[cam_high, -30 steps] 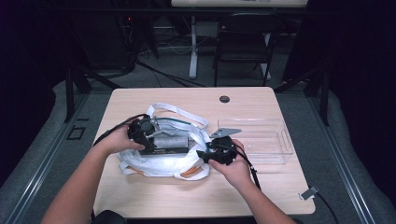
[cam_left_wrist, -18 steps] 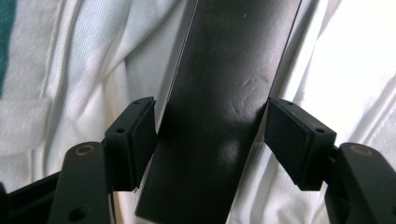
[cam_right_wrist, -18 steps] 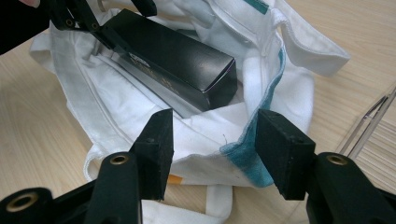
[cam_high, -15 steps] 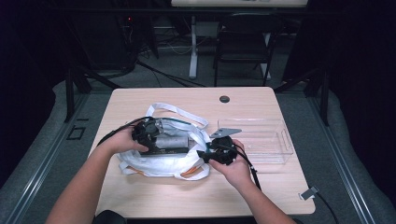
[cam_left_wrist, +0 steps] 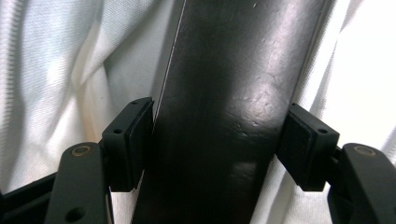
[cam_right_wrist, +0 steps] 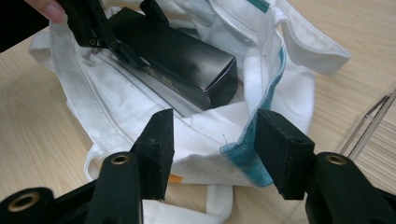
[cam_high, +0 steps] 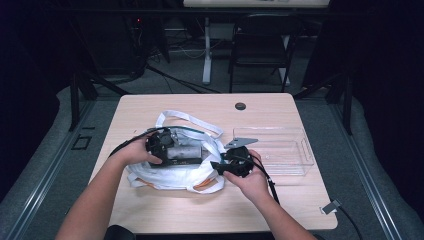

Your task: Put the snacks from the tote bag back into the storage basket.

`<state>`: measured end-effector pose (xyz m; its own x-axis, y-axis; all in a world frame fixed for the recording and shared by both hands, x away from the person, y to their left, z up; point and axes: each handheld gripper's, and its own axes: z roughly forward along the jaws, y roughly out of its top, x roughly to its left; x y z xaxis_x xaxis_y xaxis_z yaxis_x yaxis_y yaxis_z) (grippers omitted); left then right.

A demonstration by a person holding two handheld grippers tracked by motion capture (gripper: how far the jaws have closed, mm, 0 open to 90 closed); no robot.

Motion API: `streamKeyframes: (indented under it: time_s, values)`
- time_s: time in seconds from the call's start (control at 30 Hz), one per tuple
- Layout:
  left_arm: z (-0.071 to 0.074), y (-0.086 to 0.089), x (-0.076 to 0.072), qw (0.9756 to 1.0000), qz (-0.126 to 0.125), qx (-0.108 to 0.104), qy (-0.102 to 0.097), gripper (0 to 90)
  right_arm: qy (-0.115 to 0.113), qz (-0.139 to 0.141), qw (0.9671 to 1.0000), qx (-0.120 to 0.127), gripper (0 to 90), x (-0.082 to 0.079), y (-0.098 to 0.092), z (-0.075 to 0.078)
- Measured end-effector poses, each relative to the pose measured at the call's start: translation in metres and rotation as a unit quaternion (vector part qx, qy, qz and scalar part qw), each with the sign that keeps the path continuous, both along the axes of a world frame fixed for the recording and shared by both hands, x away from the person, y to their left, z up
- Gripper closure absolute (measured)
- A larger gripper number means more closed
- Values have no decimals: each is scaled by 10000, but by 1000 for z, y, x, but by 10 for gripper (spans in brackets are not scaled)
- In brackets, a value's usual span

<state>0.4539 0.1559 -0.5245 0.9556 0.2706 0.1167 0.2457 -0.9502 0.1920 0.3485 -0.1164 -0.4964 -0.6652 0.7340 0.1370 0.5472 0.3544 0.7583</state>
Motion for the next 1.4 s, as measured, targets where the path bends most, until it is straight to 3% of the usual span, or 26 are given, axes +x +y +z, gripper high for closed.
streamKeyframes:
  time_s: [0.07, 0.57, 1.07, 1.4]
  values:
    - [-1, 0, 1, 10000, -38, 70, 11, 330, 2, 1, 10000, 0, 477, 0, 0, 0]
    - [-10, 2, 2, 9999, -148, 16, 64, 347, -18, -2, 10000, 5, 477, 0, 1, -1]
    - [-9, 5, -3, 9985, -519, 49, -155, 403, -9, 36, 10000, -36, 484, 0, 1, -1]
    - [-8, 5, -4, 9981, -607, 55, -129, 419, -11, 41, 10000, -40, 488, 0, 1, -1]
